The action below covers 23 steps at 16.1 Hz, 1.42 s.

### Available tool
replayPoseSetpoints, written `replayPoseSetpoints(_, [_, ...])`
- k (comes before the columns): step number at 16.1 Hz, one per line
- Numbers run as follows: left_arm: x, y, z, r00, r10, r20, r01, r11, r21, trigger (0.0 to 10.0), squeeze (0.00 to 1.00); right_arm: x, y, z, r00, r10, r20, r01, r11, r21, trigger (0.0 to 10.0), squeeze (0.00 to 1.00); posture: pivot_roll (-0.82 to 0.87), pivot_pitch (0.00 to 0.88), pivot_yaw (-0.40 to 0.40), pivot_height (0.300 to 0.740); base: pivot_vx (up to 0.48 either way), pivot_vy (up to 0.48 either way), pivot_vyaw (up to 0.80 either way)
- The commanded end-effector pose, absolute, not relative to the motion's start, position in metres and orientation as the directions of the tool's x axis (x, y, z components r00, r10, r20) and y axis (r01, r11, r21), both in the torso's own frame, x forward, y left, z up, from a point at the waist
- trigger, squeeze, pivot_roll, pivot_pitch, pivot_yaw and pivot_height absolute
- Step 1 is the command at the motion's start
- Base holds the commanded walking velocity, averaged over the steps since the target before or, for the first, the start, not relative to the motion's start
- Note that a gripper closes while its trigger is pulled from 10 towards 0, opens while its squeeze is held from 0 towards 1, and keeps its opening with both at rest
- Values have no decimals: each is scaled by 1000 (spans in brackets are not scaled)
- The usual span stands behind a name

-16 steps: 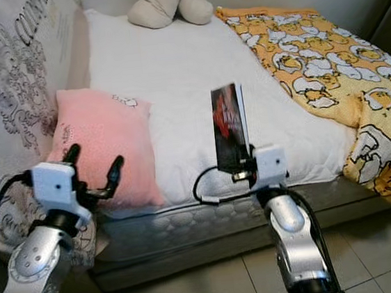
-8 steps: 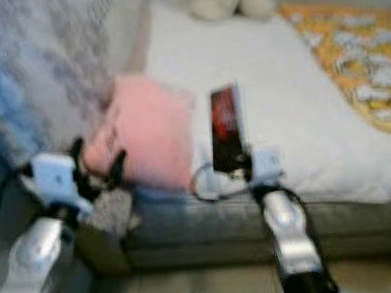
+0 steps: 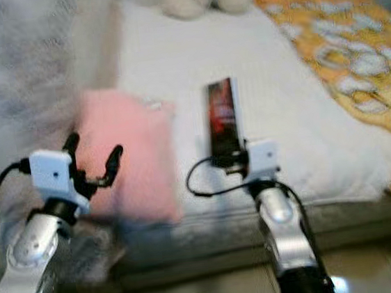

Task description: Clean up the room

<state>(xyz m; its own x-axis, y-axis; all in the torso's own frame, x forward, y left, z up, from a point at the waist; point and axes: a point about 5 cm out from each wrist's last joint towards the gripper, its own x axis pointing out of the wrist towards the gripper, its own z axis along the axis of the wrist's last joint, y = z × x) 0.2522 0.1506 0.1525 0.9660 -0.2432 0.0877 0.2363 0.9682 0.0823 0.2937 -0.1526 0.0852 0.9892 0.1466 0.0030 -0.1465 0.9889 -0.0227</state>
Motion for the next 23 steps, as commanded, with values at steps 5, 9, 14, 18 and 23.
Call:
replayPoseSetpoints(5, [249,139,159,950,-300,90,291,952,100,10000,0,333,-148,126,975,196,106,-208,971,121,0,0,176,0,-68,740,384,0,0])
replayPoseSetpoints(9, [251,142,180,939,-323,122,310,944,112,10000,0,372,-93,161,905,400,145,-426,860,282,0,0,253,35,-67,740,0,0,0])
replayPoseSetpoints(14, [225,134,203,897,-431,100,419,900,119,10000,0,377,-51,138,867,497,36,-413,677,610,0,0,389,170,-51,740,0,0,0])
replayPoseSetpoints(18, [205,139,205,912,-407,47,400,910,110,10000,0,372,-55,117,880,474,-27,-291,585,757,0,0,445,224,-53,740,0,0,0])
replayPoseSetpoints(23, [203,140,204,923,-384,24,380,920,97,10000,0,366,-75,100,885,462,-60,-297,658,692,0,0,406,212,-55,740,0,0,0])
